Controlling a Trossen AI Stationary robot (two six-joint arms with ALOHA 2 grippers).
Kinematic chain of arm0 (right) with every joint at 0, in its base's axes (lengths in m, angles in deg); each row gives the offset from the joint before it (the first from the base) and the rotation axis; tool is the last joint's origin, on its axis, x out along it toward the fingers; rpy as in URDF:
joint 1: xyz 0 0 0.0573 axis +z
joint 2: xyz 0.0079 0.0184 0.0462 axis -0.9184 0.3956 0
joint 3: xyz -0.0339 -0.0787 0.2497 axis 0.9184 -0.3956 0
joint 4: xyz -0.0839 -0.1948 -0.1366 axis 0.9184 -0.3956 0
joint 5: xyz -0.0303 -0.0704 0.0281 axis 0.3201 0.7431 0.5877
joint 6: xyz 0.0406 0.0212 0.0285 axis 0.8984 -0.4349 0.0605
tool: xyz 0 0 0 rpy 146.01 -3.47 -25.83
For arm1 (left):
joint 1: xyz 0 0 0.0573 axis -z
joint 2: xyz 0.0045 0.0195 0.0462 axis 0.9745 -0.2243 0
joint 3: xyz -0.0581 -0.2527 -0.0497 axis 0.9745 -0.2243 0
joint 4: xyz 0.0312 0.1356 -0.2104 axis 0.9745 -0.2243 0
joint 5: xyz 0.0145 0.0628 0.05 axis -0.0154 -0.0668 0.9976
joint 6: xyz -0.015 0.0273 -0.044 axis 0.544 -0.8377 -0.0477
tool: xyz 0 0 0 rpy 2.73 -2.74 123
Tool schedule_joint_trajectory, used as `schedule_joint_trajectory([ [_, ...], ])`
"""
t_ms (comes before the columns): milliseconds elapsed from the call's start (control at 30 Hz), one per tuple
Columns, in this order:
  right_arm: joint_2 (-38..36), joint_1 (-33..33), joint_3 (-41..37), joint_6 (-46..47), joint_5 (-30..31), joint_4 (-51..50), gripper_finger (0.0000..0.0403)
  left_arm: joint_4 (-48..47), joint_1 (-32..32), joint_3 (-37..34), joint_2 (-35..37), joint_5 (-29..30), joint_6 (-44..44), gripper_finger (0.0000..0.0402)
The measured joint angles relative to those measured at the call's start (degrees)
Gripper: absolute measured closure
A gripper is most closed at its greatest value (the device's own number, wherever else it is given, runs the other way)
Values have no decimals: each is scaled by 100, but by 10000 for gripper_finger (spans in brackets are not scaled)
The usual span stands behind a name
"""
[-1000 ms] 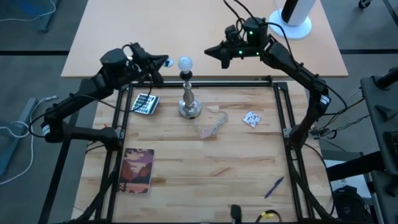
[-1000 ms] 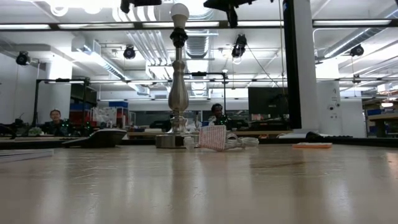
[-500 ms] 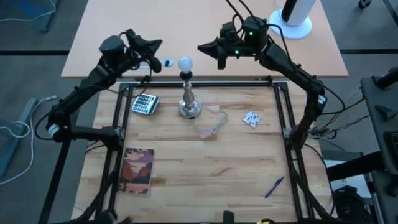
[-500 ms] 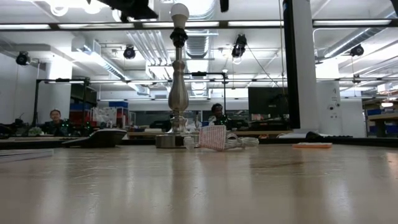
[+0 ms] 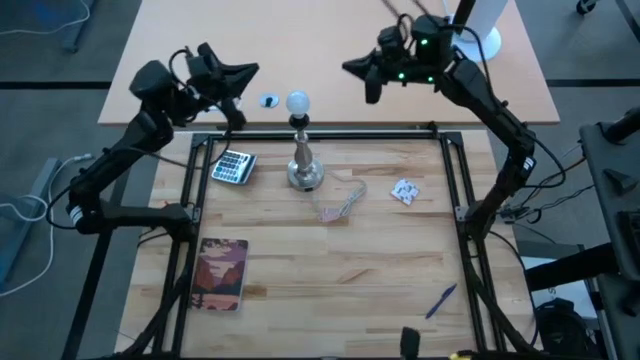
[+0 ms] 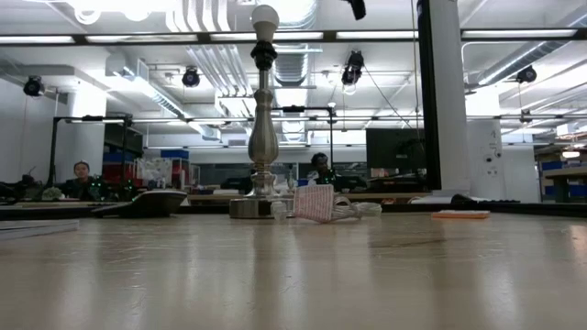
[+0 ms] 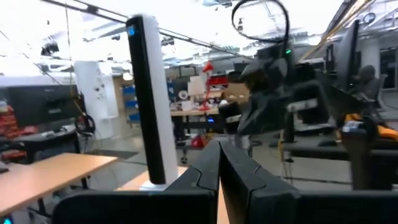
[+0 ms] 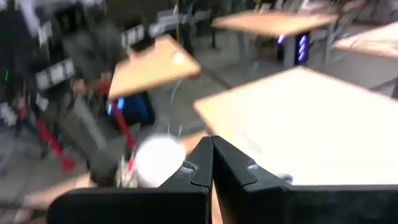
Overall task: Screw lightbulb
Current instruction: Insert the lightbulb into the lamp
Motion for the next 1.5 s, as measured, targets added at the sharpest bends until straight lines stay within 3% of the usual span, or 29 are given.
schedule_joint_trajectory([
  [367, 278, 439, -102, 36, 28, 1082, 403, -552, 104, -147, 235, 13, 55, 401],
  [467, 317, 420, -100, 299, 195, 915, 403, -681, 104, -197, 227, 12, 43, 401],
  [733, 345, 373, -227, -156, -448, -332, 403, -1446, 330, -248, 40, 12, -209, 401],
  [1033, 418, 386, -249, -183, -414, -283, 403, -1450, 371, -270, -192, 15, -273, 401],
  [1267, 422, 420, -554, -813, -550, -270, 403, -1707, 374, -280, -282, 11, -472, 401],
  [1500, 427, 482, -833, -509, -558, 340, 403, -1614, 472, -280, -412, 12, -471, 401],
])
